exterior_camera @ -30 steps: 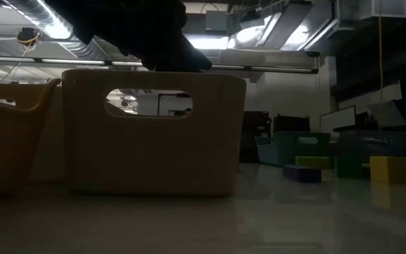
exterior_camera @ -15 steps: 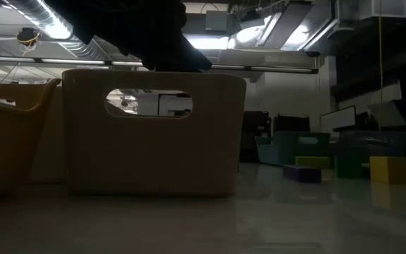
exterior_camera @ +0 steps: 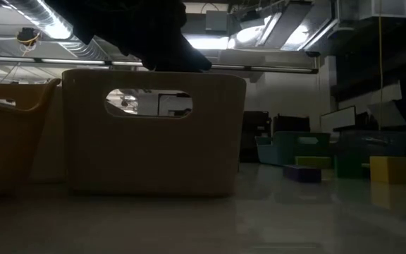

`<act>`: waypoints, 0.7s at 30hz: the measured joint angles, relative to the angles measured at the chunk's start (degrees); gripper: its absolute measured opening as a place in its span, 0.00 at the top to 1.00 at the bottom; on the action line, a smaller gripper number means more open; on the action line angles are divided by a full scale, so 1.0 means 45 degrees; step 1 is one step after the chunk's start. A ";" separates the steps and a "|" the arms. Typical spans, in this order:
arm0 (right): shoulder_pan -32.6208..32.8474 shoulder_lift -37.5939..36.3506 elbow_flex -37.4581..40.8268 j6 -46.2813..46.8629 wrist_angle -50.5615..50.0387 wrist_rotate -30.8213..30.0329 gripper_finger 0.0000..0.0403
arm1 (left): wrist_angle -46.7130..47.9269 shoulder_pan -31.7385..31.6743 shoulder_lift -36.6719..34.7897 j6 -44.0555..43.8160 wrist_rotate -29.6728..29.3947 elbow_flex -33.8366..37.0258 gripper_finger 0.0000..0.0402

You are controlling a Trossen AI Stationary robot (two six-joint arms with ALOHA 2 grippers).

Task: Sort blocks
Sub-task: Put the blue block into the top white bin

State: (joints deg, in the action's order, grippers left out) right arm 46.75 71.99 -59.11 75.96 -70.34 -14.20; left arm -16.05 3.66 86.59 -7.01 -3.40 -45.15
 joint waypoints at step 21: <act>-0.2815 0.1890 0.0000 0.0063 0.1647 0.1246 0.42 | 0.0022 0.0000 0.0000 0.0231 -0.0005 0.0000 0.47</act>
State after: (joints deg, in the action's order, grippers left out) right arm 34.09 80.49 -59.11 76.25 -62.94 -8.60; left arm -15.95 3.66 86.59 -5.97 -3.42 -45.15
